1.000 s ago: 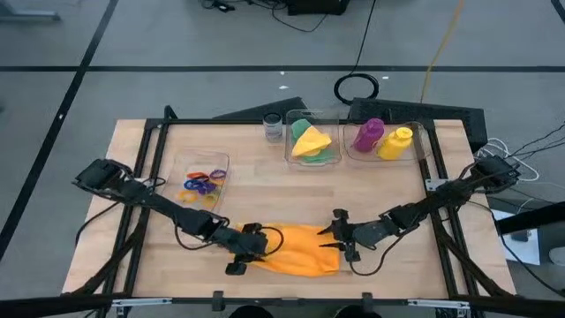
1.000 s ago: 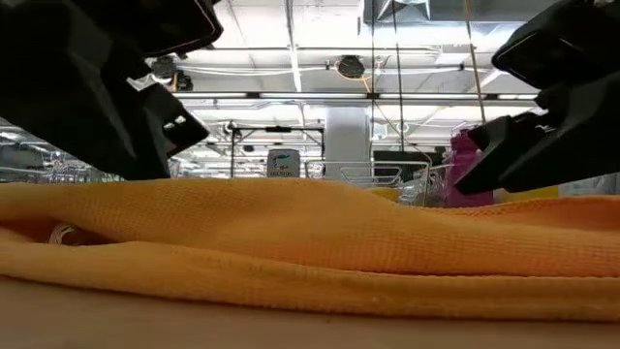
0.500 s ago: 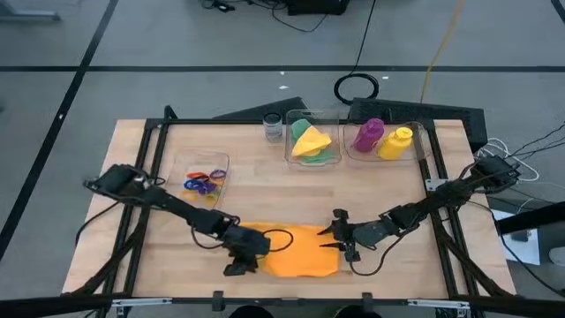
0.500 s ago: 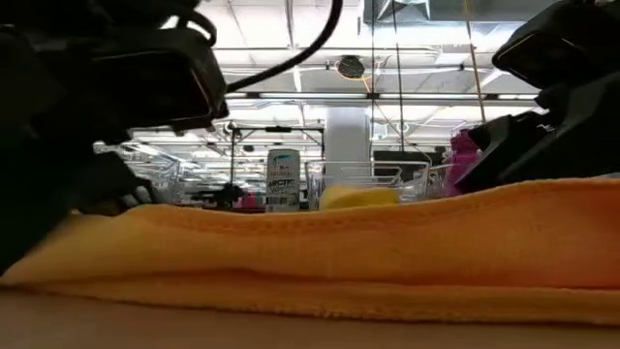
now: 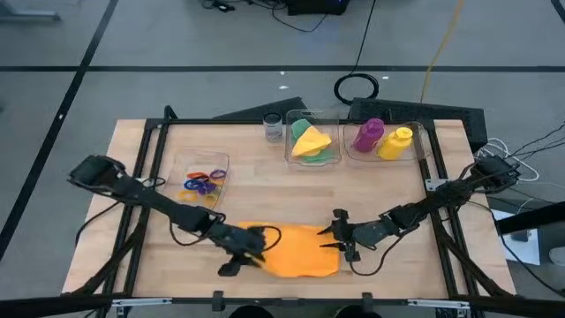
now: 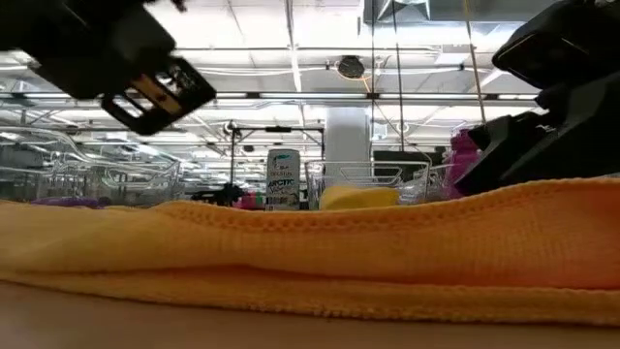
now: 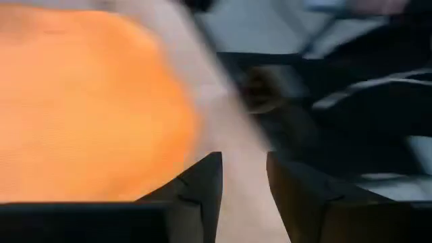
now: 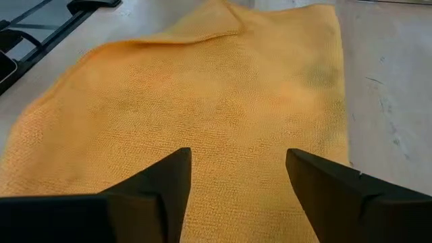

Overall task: Pick & Place Sports Items
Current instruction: Fold the orange towel

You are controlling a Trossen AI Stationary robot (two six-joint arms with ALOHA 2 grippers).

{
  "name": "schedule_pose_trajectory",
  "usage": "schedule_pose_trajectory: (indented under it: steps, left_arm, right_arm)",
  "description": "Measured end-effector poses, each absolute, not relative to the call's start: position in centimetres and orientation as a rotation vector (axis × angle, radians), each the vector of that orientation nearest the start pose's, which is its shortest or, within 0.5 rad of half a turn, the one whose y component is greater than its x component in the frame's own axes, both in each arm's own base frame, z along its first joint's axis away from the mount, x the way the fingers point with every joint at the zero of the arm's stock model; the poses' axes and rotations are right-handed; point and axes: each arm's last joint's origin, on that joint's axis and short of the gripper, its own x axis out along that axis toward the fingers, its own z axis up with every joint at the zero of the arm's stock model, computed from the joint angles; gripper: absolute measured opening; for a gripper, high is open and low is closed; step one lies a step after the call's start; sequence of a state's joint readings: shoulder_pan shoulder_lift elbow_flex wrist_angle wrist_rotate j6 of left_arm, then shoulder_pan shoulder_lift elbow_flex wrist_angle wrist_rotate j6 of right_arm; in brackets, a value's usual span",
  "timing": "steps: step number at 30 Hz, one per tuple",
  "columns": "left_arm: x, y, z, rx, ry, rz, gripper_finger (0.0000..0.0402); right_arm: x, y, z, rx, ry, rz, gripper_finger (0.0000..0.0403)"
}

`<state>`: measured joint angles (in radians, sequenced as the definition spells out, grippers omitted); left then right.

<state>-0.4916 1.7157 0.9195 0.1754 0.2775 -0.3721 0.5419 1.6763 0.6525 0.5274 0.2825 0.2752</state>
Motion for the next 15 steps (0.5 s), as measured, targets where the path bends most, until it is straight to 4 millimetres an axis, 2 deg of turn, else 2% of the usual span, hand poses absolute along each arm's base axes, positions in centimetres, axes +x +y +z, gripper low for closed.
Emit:
schedule_pose_trajectory:
  steps: [3,8,11,15]
  left_arm:
    - [30.5,-16.5,17.1,-0.205,0.777,-0.471,0.0102]
    - [30.8,-14.2,15.8,-0.136,0.861,-0.243,0.0102]
    - [31.2,-13.0,15.6,-0.114,0.870,-0.202,0.0102]
    - [31.5,-12.0,15.4,-0.095,0.883,-0.183,0.0102]
  right_arm:
    - [27.0,15.3,14.2,0.069,0.486,0.189,0.0174]
    - [27.1,15.5,14.6,0.064,0.453,0.232,0.0167]
    - [27.1,15.7,14.7,0.081,0.453,0.300,0.0162]
    - [27.1,15.7,14.5,0.089,0.465,0.302,0.0154]
